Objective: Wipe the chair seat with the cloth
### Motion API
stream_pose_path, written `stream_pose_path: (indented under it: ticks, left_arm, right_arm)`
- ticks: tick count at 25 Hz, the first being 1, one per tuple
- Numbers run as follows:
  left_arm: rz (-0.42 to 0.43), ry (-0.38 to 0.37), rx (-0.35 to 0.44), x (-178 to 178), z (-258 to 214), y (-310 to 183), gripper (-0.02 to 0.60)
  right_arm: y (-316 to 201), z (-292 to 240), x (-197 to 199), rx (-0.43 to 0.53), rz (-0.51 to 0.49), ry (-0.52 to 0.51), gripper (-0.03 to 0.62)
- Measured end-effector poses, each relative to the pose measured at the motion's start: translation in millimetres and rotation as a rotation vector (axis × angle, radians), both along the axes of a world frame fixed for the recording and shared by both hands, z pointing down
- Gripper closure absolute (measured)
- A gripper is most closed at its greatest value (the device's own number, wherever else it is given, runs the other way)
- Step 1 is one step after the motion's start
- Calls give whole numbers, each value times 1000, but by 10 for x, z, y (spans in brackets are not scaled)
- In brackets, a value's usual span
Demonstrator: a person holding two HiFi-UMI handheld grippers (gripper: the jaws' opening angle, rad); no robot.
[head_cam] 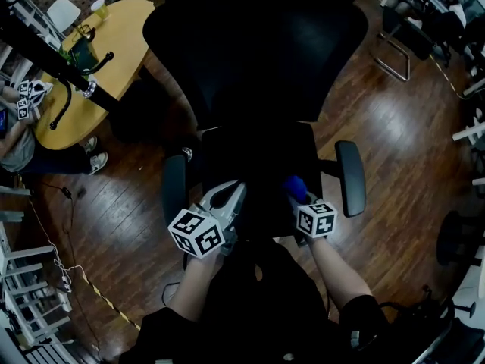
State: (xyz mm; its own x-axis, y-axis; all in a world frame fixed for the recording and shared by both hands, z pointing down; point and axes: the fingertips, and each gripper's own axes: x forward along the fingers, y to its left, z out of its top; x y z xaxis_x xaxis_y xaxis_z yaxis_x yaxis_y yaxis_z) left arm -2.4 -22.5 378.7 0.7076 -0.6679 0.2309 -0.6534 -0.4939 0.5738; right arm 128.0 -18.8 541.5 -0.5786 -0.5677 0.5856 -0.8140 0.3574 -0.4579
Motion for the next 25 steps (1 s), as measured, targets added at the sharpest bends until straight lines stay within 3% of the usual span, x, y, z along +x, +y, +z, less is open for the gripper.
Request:
stream_pose_path:
  ticks: [3, 7, 11, 17, 25]
  left_arm:
    - [12, -13, 68, 78, -475, -42, 578]
    - [14, -8, 151, 185, -1066, 134, 578]
    - [26, -24, 222, 244, -1417, 389, 578]
    - [-68, -19, 265, 139, -1572, 524, 578]
    - [-11, 2, 350, 185, -1741, 964, 578]
  right_arm:
    - [-142, -868, -188, 133, -55, -94, 554]
    - [47, -1945, -276, 314, -160, -213, 554]
    - [315, -2621, -290, 448, -249, -334, 554]
    - [445, -3006, -362, 537, -313, -431, 554]
    - [877, -3210, -420, 614, -293, -436, 554]
